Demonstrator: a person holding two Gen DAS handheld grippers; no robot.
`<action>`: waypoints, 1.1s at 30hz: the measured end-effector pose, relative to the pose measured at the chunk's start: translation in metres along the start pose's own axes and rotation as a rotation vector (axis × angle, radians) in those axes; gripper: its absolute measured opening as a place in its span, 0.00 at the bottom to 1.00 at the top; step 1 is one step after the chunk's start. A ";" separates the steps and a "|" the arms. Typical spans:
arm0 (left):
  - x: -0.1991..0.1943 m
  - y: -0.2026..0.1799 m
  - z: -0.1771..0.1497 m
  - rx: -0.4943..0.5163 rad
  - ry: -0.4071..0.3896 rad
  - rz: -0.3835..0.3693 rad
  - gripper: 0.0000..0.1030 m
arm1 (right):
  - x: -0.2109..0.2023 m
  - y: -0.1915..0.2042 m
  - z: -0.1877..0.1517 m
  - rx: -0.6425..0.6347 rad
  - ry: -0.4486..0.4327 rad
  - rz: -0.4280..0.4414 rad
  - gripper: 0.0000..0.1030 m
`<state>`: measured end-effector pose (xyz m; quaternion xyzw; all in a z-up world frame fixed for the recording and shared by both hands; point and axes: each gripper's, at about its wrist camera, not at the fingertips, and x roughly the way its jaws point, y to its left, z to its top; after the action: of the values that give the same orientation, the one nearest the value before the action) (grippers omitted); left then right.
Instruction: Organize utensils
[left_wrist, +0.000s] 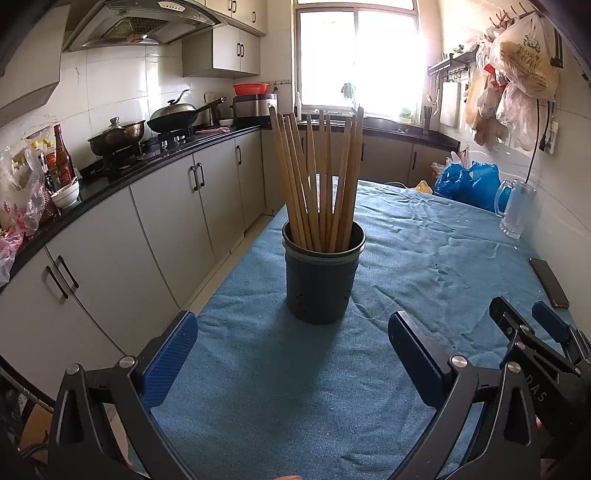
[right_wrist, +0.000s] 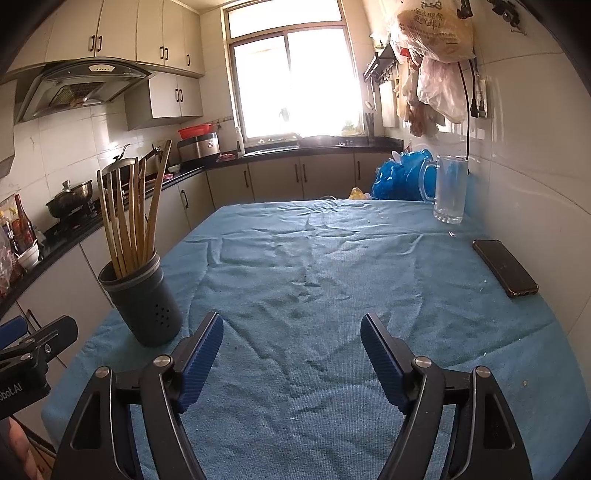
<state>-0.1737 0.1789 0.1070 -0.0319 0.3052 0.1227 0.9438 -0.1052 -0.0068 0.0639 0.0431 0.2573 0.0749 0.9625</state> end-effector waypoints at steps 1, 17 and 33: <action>-0.001 0.000 0.000 0.001 0.000 0.001 0.99 | 0.000 0.000 0.000 -0.001 0.000 0.000 0.79; -0.004 -0.001 0.000 -0.002 -0.006 0.001 0.99 | -0.003 0.004 -0.002 -0.002 -0.009 0.003 0.80; -0.008 0.001 0.002 -0.008 -0.019 0.002 0.99 | -0.003 0.007 -0.002 -0.018 -0.011 0.003 0.81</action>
<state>-0.1789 0.1789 0.1133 -0.0344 0.2959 0.1251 0.9464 -0.1092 -0.0006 0.0644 0.0354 0.2512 0.0785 0.9641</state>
